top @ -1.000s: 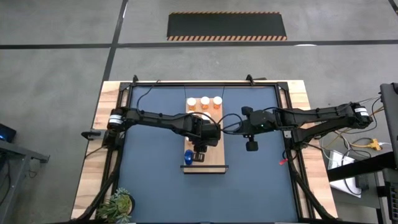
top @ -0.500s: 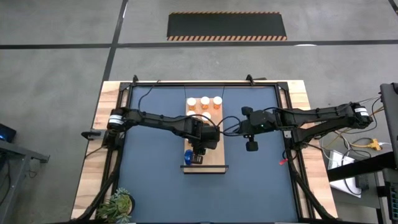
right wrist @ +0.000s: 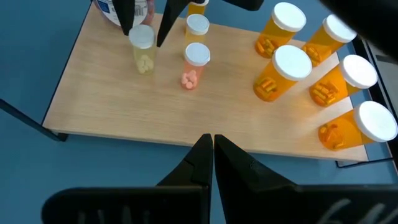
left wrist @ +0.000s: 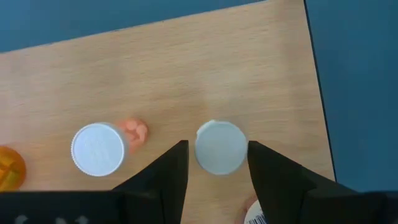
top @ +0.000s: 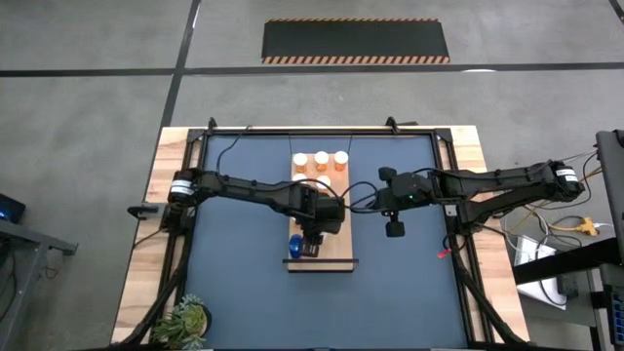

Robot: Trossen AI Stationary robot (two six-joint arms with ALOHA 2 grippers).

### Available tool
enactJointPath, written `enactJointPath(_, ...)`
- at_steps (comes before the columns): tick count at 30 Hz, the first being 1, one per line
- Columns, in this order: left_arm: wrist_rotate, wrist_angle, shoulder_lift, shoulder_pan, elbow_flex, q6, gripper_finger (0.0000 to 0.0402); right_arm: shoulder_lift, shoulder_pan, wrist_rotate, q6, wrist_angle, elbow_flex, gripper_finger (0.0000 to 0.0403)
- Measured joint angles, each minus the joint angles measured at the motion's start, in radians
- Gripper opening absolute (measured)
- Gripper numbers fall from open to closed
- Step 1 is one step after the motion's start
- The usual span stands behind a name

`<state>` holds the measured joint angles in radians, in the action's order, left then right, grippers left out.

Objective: Pick and place medicine bottles onto shelf by color
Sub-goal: Put the small yellow pill bottle on the shelf

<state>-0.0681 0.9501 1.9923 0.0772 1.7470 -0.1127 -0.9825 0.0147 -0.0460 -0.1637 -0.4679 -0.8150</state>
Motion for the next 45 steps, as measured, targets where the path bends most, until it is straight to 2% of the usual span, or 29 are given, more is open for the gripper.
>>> enactJointPath(9,0.001,0.004,-0.062,0.001,0.024,-0.044,0.015,0.0,0.0,0.0,0.001,0.016,0.003,0.0009)
enactJointPath(12,0.002,0.002,-0.123,0.003,0.023,-0.123,0.015,0.0,0.0,-0.001,-0.013,0.083,0.026,0.0009)
enactJointPath(15,0.005,-0.073,-0.208,0.018,-0.003,-0.129,0.015,-0.002,0.0,-0.005,-0.03,0.149,0.04,0.0009)
enactJointPath(18,0.007,-0.242,-0.297,0.064,-0.098,-0.139,0.015,-0.006,0.0,-0.007,-0.028,0.18,0.04,0.0009)
enactJointPath(28,0.036,-0.871,-0.554,0.168,-0.623,-0.156,0.015,-0.03,0.0,-0.006,-0.02,0.321,0.083,0.0009)
enactJointPath(33,0.045,-0.961,-0.658,0.182,-0.776,-0.129,0.015,-0.06,0.0,0.001,-0.041,0.407,0.098,0.0009)
enactJointPath(45,0.051,-1.036,-0.89,0.184,-0.953,-0.119,0.015,-0.121,0.004,0.008,0.045,0.418,0.012,0.0009)
